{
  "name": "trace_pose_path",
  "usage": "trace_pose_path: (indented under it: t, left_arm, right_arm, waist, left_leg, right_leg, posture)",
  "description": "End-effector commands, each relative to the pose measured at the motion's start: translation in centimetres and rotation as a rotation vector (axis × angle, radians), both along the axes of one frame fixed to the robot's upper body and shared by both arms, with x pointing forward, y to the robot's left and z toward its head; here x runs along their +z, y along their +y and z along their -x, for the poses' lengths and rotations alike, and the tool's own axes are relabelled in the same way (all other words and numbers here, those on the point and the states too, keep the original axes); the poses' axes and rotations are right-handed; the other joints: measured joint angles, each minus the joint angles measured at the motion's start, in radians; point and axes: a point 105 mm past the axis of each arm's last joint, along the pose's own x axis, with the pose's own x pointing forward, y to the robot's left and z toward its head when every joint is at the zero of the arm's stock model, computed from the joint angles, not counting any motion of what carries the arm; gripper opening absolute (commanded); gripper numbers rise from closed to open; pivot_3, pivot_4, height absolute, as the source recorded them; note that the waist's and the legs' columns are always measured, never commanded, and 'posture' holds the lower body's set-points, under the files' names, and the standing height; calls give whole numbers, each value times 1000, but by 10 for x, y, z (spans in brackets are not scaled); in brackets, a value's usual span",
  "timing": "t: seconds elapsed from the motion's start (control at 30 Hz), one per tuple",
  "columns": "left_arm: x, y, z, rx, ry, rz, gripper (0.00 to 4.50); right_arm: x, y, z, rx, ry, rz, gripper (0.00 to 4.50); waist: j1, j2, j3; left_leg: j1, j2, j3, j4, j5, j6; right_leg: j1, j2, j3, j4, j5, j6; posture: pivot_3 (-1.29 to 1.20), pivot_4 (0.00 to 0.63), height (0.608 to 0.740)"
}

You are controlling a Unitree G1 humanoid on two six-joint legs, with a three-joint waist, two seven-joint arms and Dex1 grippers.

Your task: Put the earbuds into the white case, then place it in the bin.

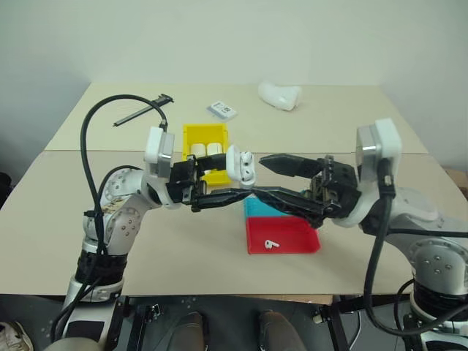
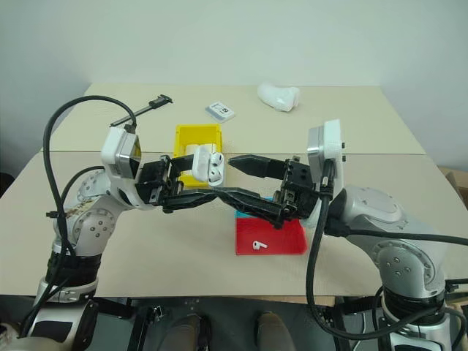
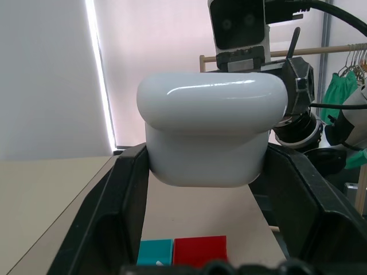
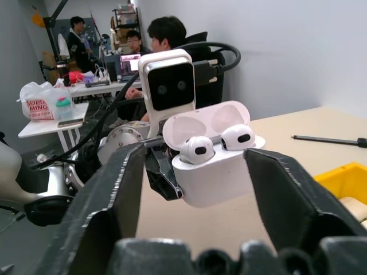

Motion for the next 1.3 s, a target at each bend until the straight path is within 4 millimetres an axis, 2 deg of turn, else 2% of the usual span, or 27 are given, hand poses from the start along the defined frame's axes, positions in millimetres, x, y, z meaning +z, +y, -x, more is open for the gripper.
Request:
trace_pose_path:
  t: [0.03, 0.23, 0.47, 0.6, 0.7, 0.77, 0.9, 1.0, 1.13, 1.2, 1.27, 1.3]
  left_arm:
    - [-7, -8, -2, 8, 0, -13, 2741]
    - [-21, -29, -14, 67, -11, -74, 2741]
    - [-17, -40, -25, 95, -48, -47, 2741]
    - [-16, -42, -22, 93, -54, -26, 2741]
    - [-15, -40, -20, 101, -56, -16, 2741]
    - [-14, -36, -19, 107, -54, -4, 2741]
    - [-9, -28, -19, 149, -48, 38, 2741]
    - [-7, -22, -20, 187, -43, 54, 2741]
    - [-5, -15, -24, 280, -37, 87, 2741]
    - [-2, -5, -39, 448, -15, 132, 2741]
    - [-1, 2, -51, 576, -5, 165, 2741]
    - [-1, 8, -65, 715, -11, 190, 2741]
  right_arm:
    - [19, -11, -9, -63, -84, 11, 2101]
    - [24, -4, -24, -87, -164, 217, 26]
    - [33, 19, -25, -12, -216, 399, 26]
    - [14, 23, -27, -23, -330, 597, 26]
    - [0, 16, -38, -79, -368, 714, 26]
    - [-2, 9, -42, -102, -376, 738, 26]
    - [12, -8, -44, -158, -361, 703, 26]
    - [14, -17, -44, -189, -348, 676, 26]
    - [35, -26, -48, -280, -328, 509, 26]
    - [46, -37, -49, -351, -294, 360, 26]
    - [44, -43, -48, -389, -266, 307, 26]
    - [31, -43, -48, -403, -244, 323, 26]
  waist:
    - [0, 0, 0]
    - [-2, 0, 0]
    - [0, 0, 0]
    - [2, 0, 0]
    - [2, 0, 0]
    - [2, 0, 0]
    - [2, 0, 0]
    - [3, 0, 0]
    - [-1, 0, 0]
    - [2, 0, 0]
    - [6, 0, 0]
    - [7, 0, 0]
  left_leg:
    - [0, 0, 0, 0, 0, 0]
    - [-1, 0, 0, 0, 0, 0]
    - [-2, 0, 0, 0, 0, 0]
    - [-4, 0, 0, 0, -1, 1]
    - [-5, -1, 0, 1, -1, 2]
    - [-5, 0, 0, 1, -1, 2]
    - [-5, 0, 0, 2, -1, 2]
    - [-5, 0, 0, 2, -1, 2]
    - [-4, 0, 0, 2, -1, 2]
    - [-3, 0, 0, 2, -1, 2]
    - [-3, 0, -1, 2, -1, 2]
    - [-3, 0, -2, 2, -1, 2]
  right_leg:
    - [0, 0, 0, 0, 0, 0]
    - [-1, 0, 0, -1, 0, 0]
    - [-2, 0, 0, -1, 0, 0]
    - [-3, -1, 0, -1, 0, 0]
    - [-4, -1, 0, -1, 0, 0]
    - [-4, -1, 0, -1, 0, 0]
    - [-4, -1, -1, -1, 0, 0]
    - [-4, -1, -1, -1, 0, 0]
    - [-3, -1, 0, 0, 0, 0]
    - [-3, -1, 0, 0, 0, 0]
    - [-2, -1, -1, 0, 0, 0]
    - [-1, -1, -2, 0, 0, 0]
  posture:
    - [0, 150, 740]
    - [0, 150, 740]
    - [0, 150, 740]
    - [0, 150, 740]
    - [0, 150, 740]
    - [0, 150, 740]
    - [0, 150, 740]
    - [0, 150, 740]
    - [0, 150, 740]
    - [0, 150, 740]
    - [0, 150, 740]
    - [0, 150, 740]
